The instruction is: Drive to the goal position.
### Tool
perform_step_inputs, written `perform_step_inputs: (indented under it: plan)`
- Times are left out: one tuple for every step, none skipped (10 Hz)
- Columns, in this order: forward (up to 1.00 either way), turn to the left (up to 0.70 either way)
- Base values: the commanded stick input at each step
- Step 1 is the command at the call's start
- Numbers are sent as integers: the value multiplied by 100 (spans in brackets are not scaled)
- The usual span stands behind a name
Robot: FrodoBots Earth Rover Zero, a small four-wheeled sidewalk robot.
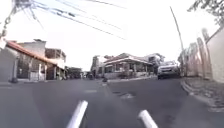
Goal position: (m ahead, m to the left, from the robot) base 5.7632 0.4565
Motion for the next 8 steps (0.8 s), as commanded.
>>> perform_step_inputs:
  plan:
    - [85, 0]
    - [85, 0]
    - [85, 0]
    - [85, 0]
    - [85, 0]
    - [85, 0]
    - [85, 0]
    - [85, 0]
